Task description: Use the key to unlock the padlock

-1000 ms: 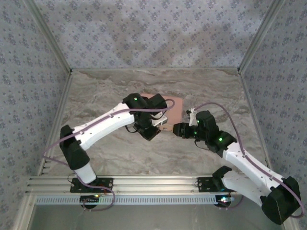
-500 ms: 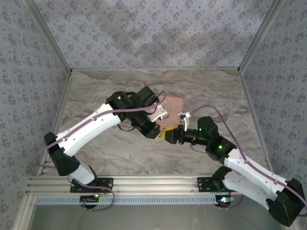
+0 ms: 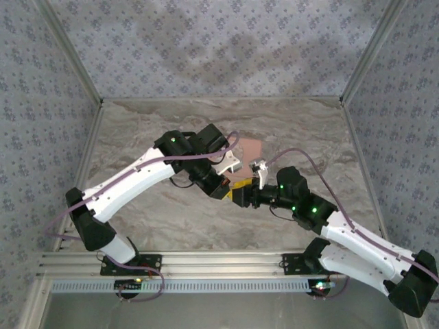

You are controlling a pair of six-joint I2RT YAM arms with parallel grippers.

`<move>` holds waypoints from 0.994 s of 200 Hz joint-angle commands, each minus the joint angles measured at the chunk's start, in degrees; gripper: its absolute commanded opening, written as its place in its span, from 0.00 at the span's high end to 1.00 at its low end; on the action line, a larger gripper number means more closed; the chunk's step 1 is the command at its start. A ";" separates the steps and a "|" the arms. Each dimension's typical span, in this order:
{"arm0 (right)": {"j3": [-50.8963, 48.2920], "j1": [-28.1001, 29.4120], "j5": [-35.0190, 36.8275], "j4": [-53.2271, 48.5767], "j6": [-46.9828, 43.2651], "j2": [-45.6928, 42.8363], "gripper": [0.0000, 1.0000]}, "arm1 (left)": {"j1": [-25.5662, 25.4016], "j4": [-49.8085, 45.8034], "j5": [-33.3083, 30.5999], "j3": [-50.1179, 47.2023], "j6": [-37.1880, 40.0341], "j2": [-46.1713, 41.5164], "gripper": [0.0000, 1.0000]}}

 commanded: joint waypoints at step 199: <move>3.47 3.35 16.86 -12.29 -2.45 -1.57 0.56 | 0.84 2.78 0.01 -1.98 -0.54 -2.67 1.00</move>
